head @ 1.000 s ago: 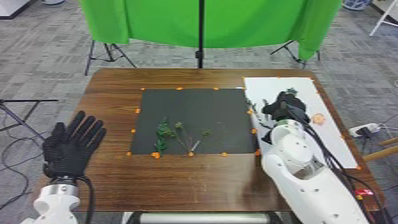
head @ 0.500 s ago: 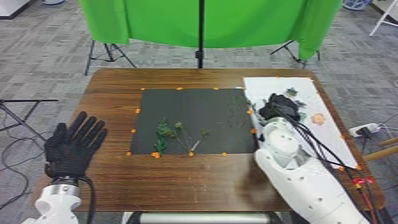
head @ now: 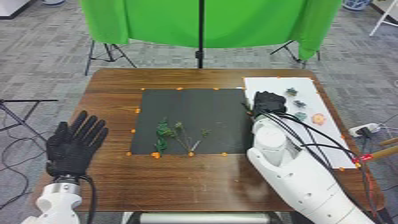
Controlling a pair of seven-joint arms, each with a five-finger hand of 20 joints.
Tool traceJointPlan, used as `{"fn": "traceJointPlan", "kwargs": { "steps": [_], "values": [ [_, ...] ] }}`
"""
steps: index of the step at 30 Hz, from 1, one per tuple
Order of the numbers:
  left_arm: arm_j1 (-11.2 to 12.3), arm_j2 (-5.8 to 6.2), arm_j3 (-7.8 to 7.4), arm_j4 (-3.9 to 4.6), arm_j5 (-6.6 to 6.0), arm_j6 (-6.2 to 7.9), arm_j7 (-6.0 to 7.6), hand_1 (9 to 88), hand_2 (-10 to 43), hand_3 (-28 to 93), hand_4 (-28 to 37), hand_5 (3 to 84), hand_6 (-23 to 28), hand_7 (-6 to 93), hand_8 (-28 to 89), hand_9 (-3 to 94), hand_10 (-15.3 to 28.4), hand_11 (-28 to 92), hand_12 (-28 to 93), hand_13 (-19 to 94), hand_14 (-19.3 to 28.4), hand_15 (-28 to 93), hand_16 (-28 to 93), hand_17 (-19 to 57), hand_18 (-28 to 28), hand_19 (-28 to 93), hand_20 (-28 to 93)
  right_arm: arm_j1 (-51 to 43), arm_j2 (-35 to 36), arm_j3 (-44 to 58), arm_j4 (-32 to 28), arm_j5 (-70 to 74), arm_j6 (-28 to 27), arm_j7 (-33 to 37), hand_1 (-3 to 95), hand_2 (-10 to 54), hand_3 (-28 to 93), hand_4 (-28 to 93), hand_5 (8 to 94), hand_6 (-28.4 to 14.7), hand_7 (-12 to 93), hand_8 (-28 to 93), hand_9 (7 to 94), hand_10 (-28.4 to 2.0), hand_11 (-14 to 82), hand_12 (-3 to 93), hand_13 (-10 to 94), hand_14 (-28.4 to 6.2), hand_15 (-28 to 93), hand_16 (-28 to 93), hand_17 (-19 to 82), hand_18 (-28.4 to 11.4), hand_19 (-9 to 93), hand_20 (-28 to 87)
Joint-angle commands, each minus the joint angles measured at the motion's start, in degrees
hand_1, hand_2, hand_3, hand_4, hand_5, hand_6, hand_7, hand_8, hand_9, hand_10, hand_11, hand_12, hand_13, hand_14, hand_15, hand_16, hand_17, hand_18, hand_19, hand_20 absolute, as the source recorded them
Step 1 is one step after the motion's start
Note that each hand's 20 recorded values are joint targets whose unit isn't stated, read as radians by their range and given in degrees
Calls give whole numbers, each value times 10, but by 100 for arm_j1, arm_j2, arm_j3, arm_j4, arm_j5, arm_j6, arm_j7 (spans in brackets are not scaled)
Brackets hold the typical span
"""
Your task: Arrange flowers
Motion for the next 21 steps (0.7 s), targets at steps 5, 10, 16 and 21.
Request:
{"fn": "traceJointPlan", "kwargs": {
  "steps": [5, 10, 16, 21],
  "values": [
    [172, -68, 12, 3, -112, -19, -38, 286, 116, 794, -281, 412, 113, 64, -79, 344, 168, 181, 91, 260, 175, 343, -74, -84, 163, 402, 132, -850, 88, 490, -263, 479, 1179, 423, 556, -95, 844, -261, 869, -27, 327, 123, 933, -97, 172, 409, 824, -72, 599, 410, 457, -284, 932, 645],
    [220, -66, -13, -19, -118, 9, -63, 286, 124, 801, -280, 413, 112, 64, -80, 344, 168, 181, 90, 261, 176, 345, -74, -85, 164, 404, 134, -1082, 222, 810, -1119, 1005, 1686, 662, 544, -95, 858, -223, 882, -26, 318, 140, 937, -84, 214, 381, 870, -58, 565, 416, 479, -284, 932, 648],
    [312, -9, -72, -58, -141, 55, -37, 283, 121, 788, -282, 413, 113, 64, -80, 345, 170, 181, 90, 261, 176, 344, -75, -84, 164, 404, 135, -1386, -42, 1052, -1911, 1475, 1787, 862, 555, -95, 852, -231, 883, -29, 308, 160, 937, -86, 215, 378, 874, -58, 554, 422, 478, -284, 932, 645],
    [296, 9, 12, -43, -99, 43, -153, 282, 121, 784, -282, 413, 113, 64, -80, 345, 169, 179, 90, 262, 175, 344, -75, -84, 164, 404, 135, -1828, -456, 1171, -2542, 1683, 1887, 975, 563, -95, 841, -234, 878, -30, 306, 174, 937, -89, 212, 382, 871, -59, 549, 426, 476, -284, 932, 640]
  ]
}}
